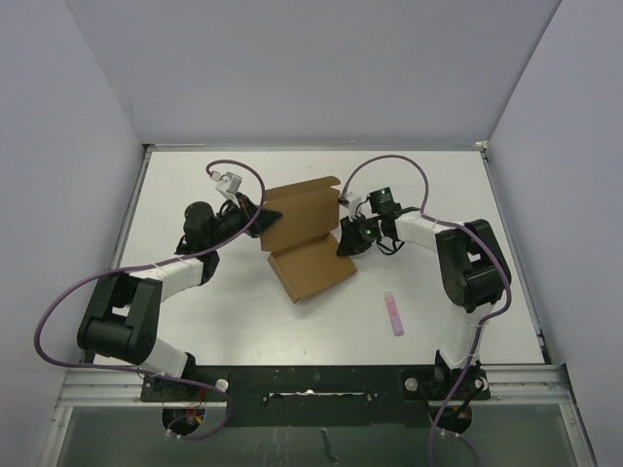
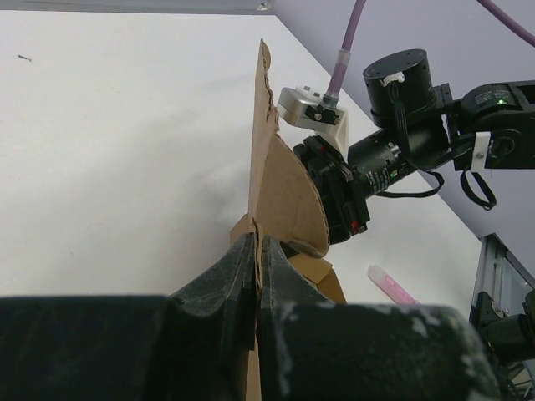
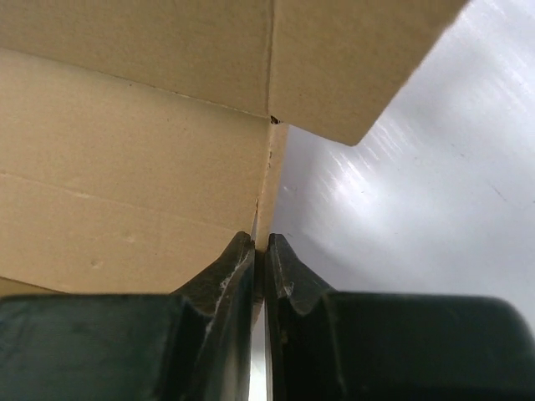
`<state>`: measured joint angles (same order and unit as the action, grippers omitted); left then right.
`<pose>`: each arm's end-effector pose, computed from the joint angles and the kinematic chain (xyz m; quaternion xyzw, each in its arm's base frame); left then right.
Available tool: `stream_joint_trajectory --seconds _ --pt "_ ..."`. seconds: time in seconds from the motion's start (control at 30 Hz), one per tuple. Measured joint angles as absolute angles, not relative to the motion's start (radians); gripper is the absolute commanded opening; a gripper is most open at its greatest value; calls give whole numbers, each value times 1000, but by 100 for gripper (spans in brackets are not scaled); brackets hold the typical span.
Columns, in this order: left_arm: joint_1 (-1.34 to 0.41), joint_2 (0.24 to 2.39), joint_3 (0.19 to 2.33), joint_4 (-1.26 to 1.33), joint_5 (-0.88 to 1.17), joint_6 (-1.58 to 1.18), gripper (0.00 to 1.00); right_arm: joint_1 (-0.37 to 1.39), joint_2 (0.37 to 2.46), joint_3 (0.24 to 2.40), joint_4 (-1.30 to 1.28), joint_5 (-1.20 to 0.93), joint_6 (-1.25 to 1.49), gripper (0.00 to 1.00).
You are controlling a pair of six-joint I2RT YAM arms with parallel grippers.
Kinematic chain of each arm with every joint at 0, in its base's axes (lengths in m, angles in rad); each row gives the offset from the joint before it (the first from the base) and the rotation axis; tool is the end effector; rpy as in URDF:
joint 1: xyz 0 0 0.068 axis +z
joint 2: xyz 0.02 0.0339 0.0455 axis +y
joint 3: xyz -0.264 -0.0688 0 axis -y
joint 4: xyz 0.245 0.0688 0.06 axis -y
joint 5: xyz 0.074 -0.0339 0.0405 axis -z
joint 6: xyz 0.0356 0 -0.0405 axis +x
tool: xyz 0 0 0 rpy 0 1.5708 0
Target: Fold the paper box
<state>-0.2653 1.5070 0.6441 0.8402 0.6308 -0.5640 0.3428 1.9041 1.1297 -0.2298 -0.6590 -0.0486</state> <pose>0.2944 -0.1017 0.2275 0.1133 0.7045 -0.4707 0.5189 0.3490 0.1477 0.1484 -0.2654 0.8736 0.3461 0.2161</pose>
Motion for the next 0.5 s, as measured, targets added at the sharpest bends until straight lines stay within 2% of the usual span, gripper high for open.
stream_joint_trajectory --seconds 0.17,0.2,0.27,0.5 --pt "-268 1507 644 840 617 -564 0 369 1888 1148 -256 -560 -70 3" --pt "-268 1507 644 840 615 -564 0 370 1888 1150 -257 -556 -72 11" --pt "-268 1507 644 840 611 -564 0 370 1888 1152 -257 -554 -75 18" --pt "-268 1507 644 841 607 -564 0 350 1888 1144 -254 -614 -98 34"
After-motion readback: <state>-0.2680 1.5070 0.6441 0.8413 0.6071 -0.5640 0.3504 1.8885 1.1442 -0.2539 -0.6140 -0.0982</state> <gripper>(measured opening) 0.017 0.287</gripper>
